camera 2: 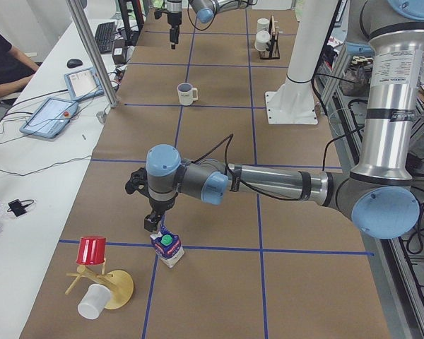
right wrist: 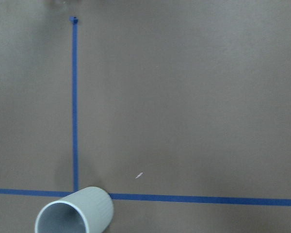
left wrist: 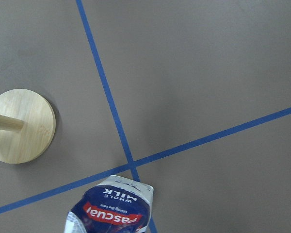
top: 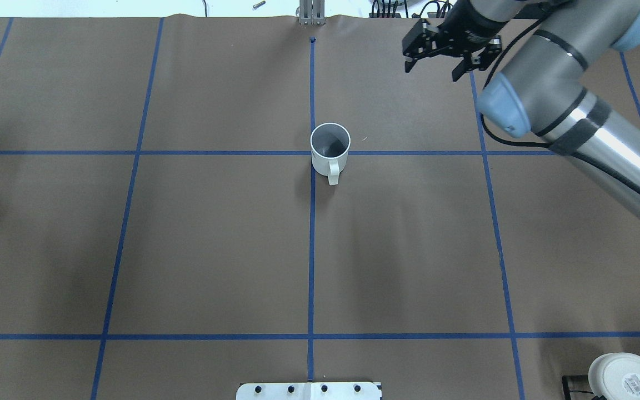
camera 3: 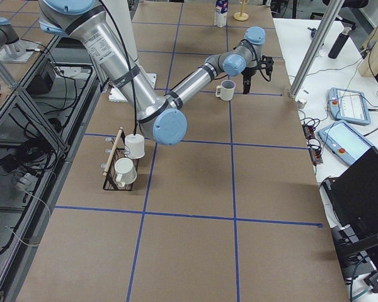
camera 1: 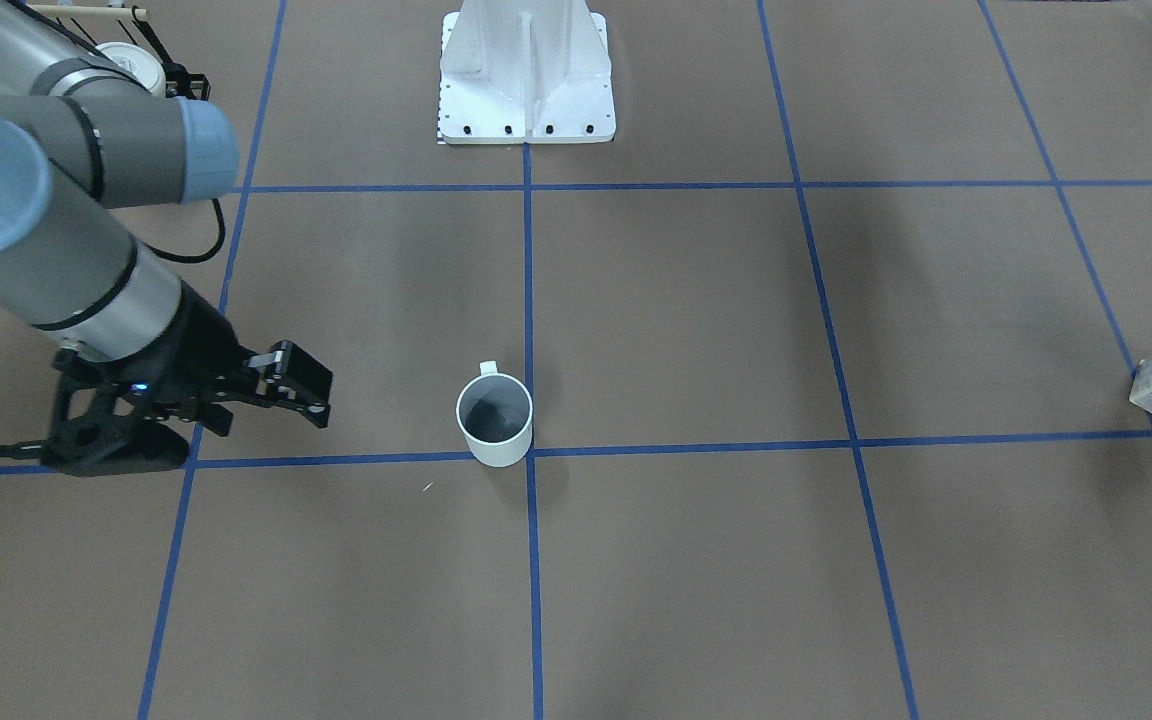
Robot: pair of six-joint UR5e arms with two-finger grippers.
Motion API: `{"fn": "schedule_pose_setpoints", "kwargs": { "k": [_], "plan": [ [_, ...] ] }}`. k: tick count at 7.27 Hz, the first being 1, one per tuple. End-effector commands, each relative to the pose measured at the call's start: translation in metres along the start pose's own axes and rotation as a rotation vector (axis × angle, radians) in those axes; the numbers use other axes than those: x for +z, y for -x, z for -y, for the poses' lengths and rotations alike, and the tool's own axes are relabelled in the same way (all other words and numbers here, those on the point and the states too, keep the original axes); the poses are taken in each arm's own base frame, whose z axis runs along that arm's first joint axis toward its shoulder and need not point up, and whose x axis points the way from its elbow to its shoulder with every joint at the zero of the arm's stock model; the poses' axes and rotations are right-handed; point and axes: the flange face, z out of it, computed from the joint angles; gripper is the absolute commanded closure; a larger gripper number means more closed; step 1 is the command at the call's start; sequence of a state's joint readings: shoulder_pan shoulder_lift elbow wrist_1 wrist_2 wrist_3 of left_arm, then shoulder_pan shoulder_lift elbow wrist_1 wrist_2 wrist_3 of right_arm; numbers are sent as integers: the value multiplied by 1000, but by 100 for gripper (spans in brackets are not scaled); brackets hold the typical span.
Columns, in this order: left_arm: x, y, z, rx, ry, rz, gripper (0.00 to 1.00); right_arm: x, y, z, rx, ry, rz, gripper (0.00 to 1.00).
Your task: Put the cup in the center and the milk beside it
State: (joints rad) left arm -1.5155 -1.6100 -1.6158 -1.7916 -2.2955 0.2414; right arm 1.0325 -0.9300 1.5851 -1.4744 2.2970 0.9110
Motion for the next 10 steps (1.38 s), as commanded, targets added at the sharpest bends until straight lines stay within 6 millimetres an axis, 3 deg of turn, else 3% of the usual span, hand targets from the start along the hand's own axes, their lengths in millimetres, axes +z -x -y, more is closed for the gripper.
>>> {"fn": "schedule_pose_setpoints", "kwargs": {
  "k": [1,4,10],
  "plan": [
    [2,8,-8,125,11,16,1,-11,-68,-3,-36,-6,-28,0],
    [23,23,-22,92,48,-1,1,-19,-82,-22,-44,-10,-22,0],
    [47,41,-19,52,87,-16,1,-18,-83,-22,-41,-7,-23,0]
  ]
}}
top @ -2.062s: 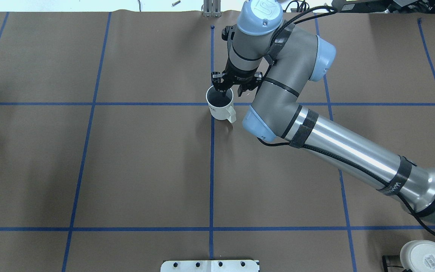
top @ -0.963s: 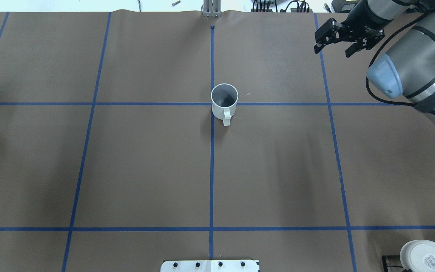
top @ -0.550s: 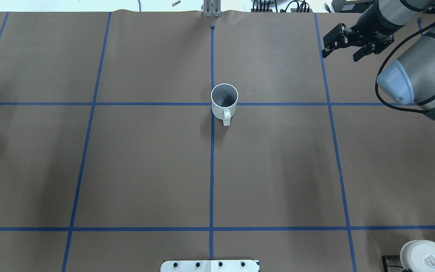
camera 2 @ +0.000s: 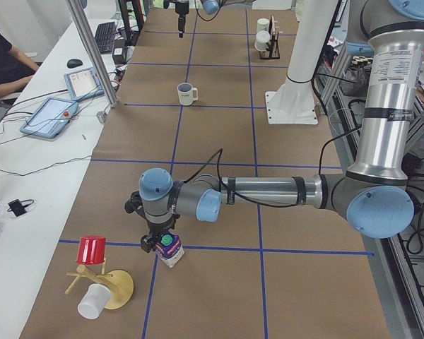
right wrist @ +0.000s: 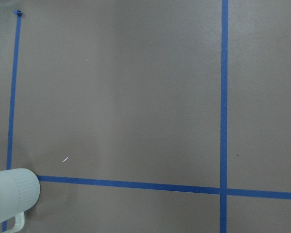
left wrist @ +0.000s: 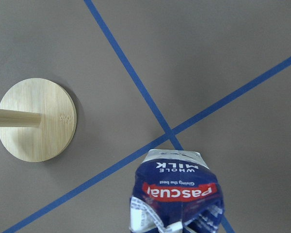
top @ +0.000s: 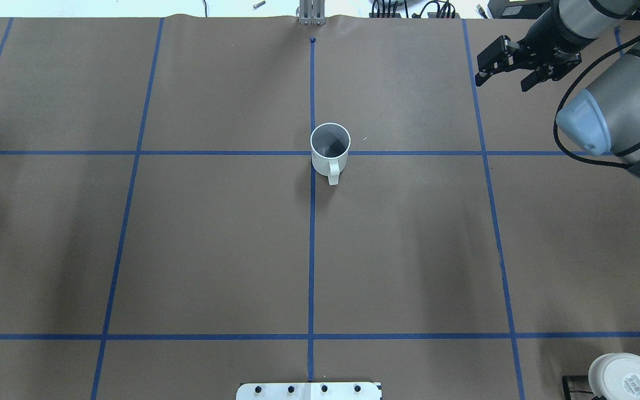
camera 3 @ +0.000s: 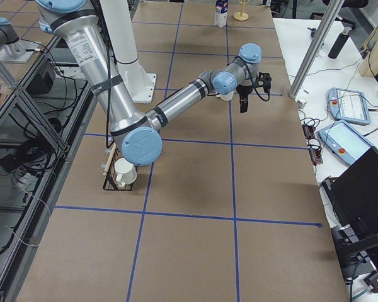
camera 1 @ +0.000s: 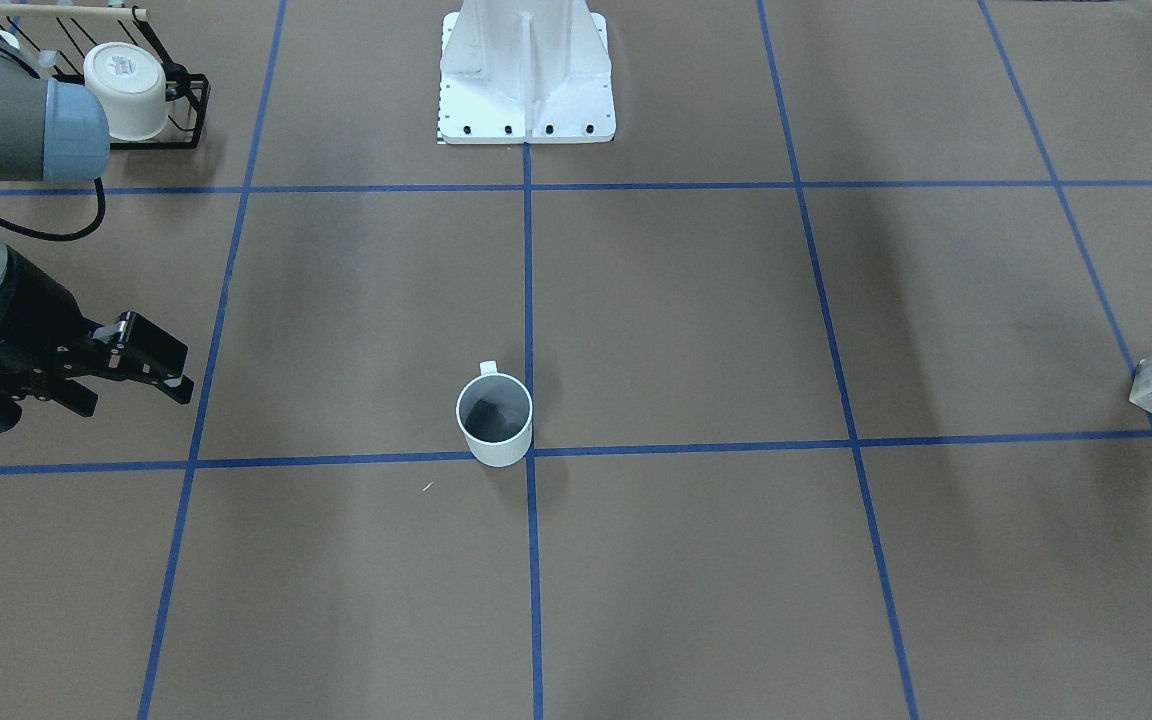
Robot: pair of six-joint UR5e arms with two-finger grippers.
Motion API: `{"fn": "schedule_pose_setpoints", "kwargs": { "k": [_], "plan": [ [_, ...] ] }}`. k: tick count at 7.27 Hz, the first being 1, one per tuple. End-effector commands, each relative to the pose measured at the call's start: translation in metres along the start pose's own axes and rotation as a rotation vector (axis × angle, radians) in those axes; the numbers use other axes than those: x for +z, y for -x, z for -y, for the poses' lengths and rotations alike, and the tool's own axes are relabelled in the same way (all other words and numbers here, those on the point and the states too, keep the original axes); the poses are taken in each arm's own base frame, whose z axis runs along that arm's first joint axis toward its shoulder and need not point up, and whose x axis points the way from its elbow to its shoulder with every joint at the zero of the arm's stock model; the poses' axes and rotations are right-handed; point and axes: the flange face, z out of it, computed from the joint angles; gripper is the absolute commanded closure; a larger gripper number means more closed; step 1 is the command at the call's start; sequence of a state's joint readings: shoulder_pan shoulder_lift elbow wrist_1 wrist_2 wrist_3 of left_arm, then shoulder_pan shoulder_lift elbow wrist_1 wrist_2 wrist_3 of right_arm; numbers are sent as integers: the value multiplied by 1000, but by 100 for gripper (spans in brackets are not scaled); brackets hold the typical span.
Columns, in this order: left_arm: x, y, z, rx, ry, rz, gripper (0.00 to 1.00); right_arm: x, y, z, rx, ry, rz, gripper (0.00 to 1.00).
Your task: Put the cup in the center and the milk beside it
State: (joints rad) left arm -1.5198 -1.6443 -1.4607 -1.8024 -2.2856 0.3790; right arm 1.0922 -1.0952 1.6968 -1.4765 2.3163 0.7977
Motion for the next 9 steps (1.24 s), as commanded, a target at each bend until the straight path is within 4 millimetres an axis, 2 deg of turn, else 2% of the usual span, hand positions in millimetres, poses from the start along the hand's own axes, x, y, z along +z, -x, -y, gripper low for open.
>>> {"fn": "schedule_pose_setpoints", "kwargs": {
  "k": [1,4,6,9],
  "plan": [
    [9,5,-4,-20,17,-7,1,2,0,0,1,3,-1,0],
    [18,10,-10,-38,34,-17,2,1,0,0,0,4,2,0],
    [11,5,0,-91,15,-18,26,2,0,0,-1,5,1,0],
    [8,4,7,-85,8,-16,27,3,-1,0,1,6,-1,0]
  ]
}}
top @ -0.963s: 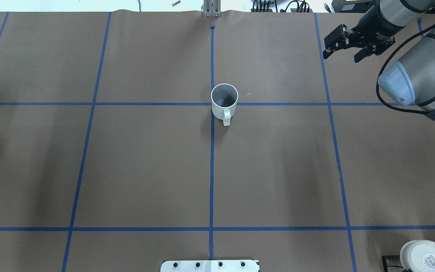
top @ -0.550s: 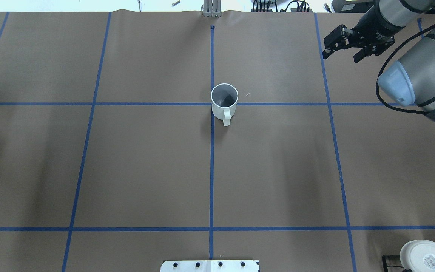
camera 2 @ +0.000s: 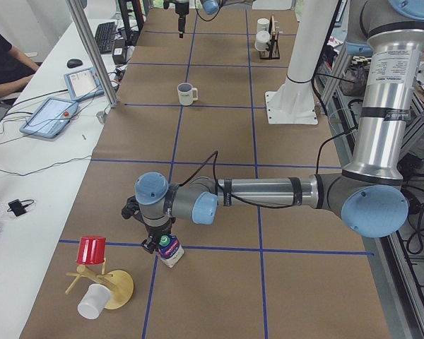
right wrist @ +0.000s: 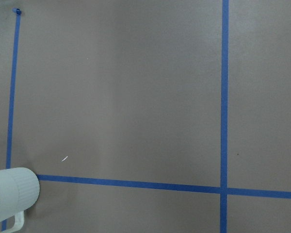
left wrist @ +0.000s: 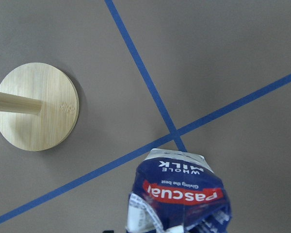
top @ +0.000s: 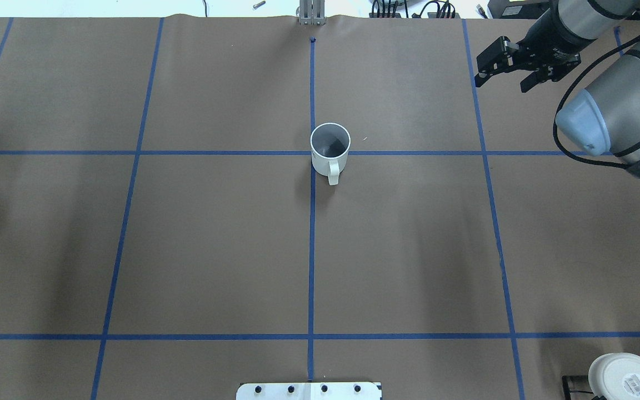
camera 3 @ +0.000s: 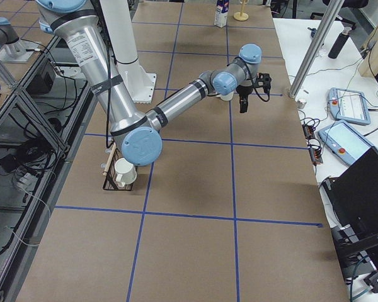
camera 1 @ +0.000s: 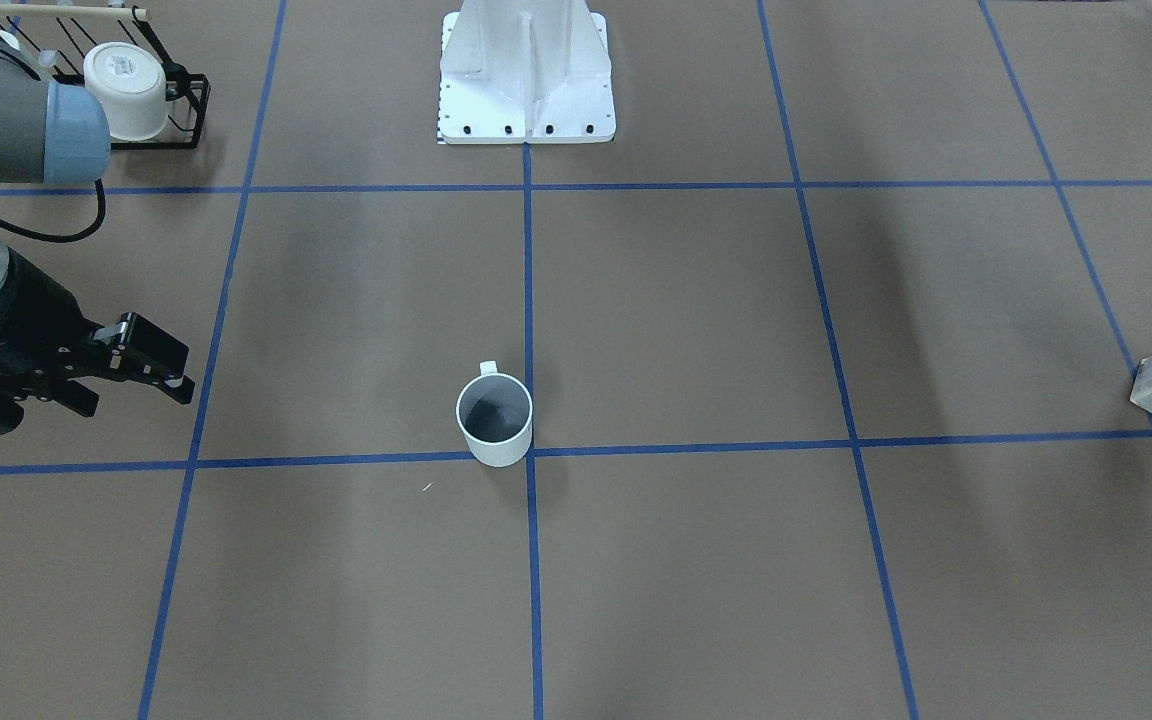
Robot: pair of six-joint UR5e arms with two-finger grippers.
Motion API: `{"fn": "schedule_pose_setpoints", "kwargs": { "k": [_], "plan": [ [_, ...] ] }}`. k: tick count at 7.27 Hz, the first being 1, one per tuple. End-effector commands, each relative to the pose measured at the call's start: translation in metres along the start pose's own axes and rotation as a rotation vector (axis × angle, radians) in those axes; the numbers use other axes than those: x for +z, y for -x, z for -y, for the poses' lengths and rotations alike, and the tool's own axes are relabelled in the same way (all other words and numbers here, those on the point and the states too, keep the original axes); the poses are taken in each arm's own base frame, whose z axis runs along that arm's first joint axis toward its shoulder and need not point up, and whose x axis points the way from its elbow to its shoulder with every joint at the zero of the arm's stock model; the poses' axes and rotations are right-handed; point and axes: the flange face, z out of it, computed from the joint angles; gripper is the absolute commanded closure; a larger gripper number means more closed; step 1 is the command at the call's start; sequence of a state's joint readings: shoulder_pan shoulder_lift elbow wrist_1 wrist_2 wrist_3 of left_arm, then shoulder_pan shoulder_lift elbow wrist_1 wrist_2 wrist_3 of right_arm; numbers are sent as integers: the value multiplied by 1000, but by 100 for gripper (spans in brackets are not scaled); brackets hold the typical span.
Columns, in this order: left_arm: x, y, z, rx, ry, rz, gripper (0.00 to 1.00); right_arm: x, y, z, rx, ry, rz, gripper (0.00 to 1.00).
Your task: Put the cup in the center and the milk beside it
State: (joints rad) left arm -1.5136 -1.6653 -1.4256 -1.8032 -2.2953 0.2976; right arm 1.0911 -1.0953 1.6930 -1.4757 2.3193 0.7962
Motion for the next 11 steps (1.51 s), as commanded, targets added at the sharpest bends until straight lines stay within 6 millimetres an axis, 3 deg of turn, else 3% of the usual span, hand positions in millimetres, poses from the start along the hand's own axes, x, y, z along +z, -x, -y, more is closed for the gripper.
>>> {"fn": "schedule_pose_setpoints", "kwargs": {
  "k": [1,6,7,9,10,11],
  "plan": [
    [2,-2,2,4,1,-3,27,2,-1,1,3,2,-2,0],
    [13,-8,4,11,21,-13,27,0,2,0,-3,1,1,0],
    [16,-11,5,17,26,-15,35,-1,3,-1,-4,0,2,0],
    [19,-15,7,26,31,-19,73,-1,3,-1,-3,-1,3,0],
    [15,-17,12,31,23,-17,86,-1,2,0,-1,-1,2,0],
    [5,-22,30,44,7,-14,92,-2,2,-1,-2,-2,3,0]
  ]
}}
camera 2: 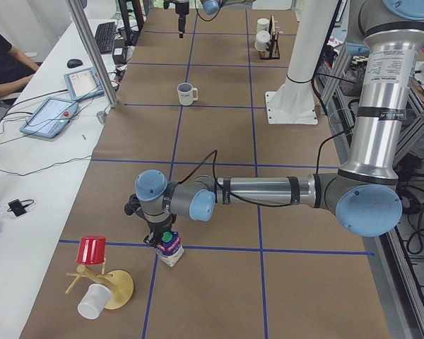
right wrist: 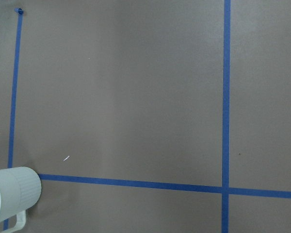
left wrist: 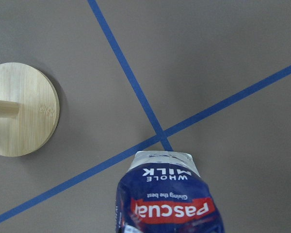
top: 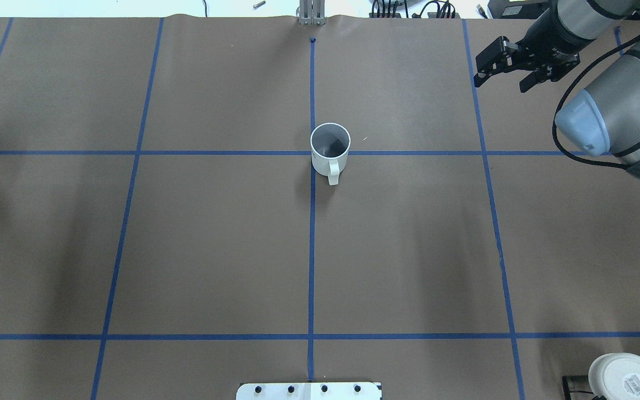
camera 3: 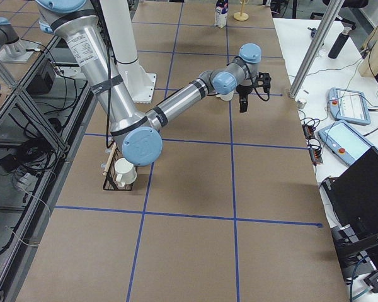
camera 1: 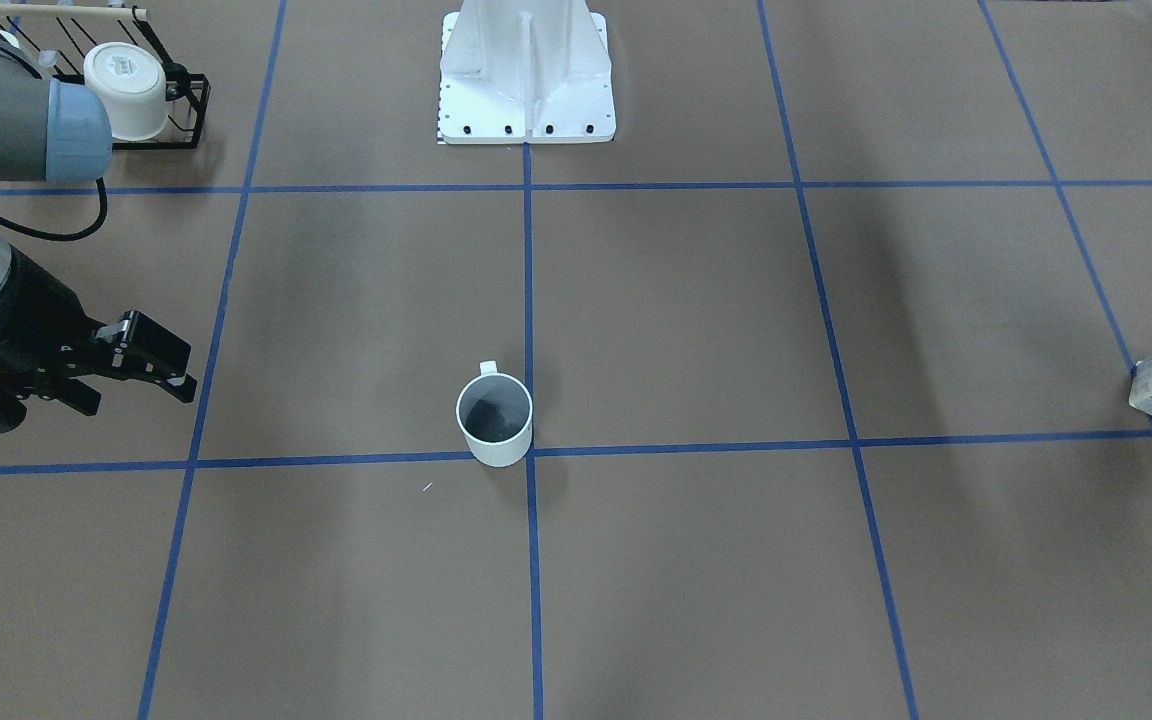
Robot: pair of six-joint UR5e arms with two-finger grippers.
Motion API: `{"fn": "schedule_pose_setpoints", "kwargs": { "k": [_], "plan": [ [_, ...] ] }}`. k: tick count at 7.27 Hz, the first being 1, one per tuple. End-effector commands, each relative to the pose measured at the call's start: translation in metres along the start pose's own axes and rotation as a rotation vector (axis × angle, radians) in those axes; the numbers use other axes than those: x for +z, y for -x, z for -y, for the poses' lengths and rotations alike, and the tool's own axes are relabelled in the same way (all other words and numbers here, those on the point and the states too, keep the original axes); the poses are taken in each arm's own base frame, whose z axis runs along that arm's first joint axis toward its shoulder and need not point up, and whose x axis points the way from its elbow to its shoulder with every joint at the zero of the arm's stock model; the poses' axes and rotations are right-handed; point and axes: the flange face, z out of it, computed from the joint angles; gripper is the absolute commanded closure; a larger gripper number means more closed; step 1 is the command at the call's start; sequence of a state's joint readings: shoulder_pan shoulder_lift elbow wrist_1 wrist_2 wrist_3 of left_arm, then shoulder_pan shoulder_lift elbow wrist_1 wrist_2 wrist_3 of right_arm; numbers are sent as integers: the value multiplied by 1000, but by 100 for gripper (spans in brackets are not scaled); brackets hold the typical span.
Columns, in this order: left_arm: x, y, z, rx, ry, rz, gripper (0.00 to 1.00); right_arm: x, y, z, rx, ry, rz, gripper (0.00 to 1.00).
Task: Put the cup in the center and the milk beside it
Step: 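Carry the milk carton with the left gripper toward the mug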
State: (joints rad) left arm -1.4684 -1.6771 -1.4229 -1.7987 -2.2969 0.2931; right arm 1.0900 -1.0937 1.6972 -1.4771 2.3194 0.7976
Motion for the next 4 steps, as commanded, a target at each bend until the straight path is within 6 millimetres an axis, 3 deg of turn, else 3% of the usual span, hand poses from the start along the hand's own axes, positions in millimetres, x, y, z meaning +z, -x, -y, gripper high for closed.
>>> {"fn": "schedule_pose_setpoints", "kwargs": {
  "k": [1,3,4],
  "plan": [
    [-15,-12,31,12,-34,-59,96,-1,0,0,0,-1,0,0],
    [-44,-29,76,-5,-33,-110,100,0,-1,0,0,-1,0,0],
    [-69,-42,110,-28,-30,-107,100,-2,-1,0,0,-3,1,0]
  ]
}}
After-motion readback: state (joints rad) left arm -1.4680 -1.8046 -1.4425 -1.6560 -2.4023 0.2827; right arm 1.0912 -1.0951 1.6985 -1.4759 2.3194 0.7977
